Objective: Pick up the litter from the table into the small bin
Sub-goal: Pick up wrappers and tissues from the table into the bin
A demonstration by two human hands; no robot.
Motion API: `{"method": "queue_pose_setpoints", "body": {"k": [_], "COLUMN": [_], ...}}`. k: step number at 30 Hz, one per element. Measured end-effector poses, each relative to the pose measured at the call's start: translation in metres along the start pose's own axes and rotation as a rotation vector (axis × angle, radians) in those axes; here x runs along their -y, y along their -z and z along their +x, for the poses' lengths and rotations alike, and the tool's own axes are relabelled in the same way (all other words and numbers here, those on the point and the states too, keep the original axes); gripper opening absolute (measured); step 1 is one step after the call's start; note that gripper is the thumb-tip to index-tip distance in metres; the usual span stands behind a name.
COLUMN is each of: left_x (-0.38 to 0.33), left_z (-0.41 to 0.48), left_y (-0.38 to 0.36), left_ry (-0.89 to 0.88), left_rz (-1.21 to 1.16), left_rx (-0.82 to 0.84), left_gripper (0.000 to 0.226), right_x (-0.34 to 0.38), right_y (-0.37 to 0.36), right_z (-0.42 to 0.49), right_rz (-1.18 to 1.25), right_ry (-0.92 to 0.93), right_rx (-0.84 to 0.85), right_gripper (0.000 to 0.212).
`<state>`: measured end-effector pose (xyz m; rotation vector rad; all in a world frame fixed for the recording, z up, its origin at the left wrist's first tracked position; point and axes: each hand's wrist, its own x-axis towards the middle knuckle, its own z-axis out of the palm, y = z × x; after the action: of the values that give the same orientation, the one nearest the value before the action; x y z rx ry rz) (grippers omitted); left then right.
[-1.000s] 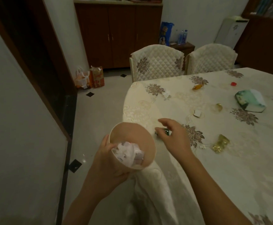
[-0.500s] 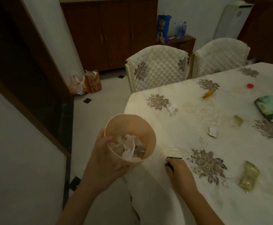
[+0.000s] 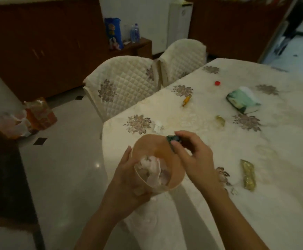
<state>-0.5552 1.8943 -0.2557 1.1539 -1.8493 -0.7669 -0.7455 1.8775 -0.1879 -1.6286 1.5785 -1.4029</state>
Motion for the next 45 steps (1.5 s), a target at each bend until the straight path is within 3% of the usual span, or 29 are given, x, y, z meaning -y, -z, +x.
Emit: {"method": "queue_pose_setpoints", "body": {"k": [3, 4, 6, 9, 13, 16, 21, 24, 29, 34, 36, 41, 43, 45], "left_x": [0.001, -0.001, -0.005, -0.004, 0.004, -0.003, -0.011, -0.005, 0.007, 0.01, 0.009, 0.008, 0.012, 0.015], "left_z": [0.018, 0.025, 0.036, 0.045, 0.055, 0.069, 0.092, 0.103, 0.115, 0.12, 0.121, 0.119, 0.119, 0.123], "left_y": [-0.005, -0.008, -0.013, -0.021, -0.033, -0.043, -0.06, -0.065, -0.071, -0.073, -0.073, -0.072, -0.069, -0.065], "left_ry": [-0.066, -0.116, -0.186, -0.205, -0.257, -0.282, -0.226, -0.245, -0.219, -0.244, -0.257, -0.285, -0.271, -0.217], "left_rz": [0.009, -0.008, -0.038, -0.033, -0.025, -0.035, -0.058, -0.096, -0.106, -0.071, -0.064, -0.077, -0.074, -0.078], "left_rx": [0.082, 0.11, 0.17, 0.216, 0.215, 0.199, 0.203, 0.237, 0.282, 0.289, 0.278, 0.257, 0.244, 0.232], "left_gripper": [0.097, 0.092, 0.087, 0.088, 0.082, 0.073, 0.082, 0.074, 0.082, 0.083, 0.083, 0.085, 0.084, 0.083], "right_x": [0.003, -0.001, -0.002, -0.01, -0.053, -0.101, -0.174, -0.197, -0.198, -0.129, -0.09, -0.038, -0.042, -0.055], "right_y": [-0.016, -0.017, -0.01, 0.017, 0.063, 0.09, 0.099, 0.094, 0.097, 0.091, 0.084, 0.054, 0.049, 0.051], "right_z": [0.002, 0.001, -0.002, -0.011, -0.022, -0.031, -0.038, -0.041, -0.036, 0.014, 0.031, 0.048, 0.053, 0.062], "right_rz": [-0.283, -0.357, -0.369, -0.305, -0.421, -0.507, -0.6, -0.61, -0.633, -0.292, -0.179, -0.341, -0.269, -0.247], "right_ry": [-0.016, -0.023, -0.07, -0.133, -0.366, -0.552, -0.739, -0.682, -0.577, -0.42, -0.267, -0.17, -0.165, -0.199], "right_rx": [0.366, 0.413, 0.317, -0.017, -0.322, -0.38, -0.31, -0.349, -0.442, -0.658, -0.58, 0.296, 0.293, 0.095], "right_gripper": [0.04, 0.047, 0.047, 0.032, 0.032, 0.037, 0.041, 0.023, 0.019, 0.017, 0.018, 0.021, 0.026, 0.026]}}
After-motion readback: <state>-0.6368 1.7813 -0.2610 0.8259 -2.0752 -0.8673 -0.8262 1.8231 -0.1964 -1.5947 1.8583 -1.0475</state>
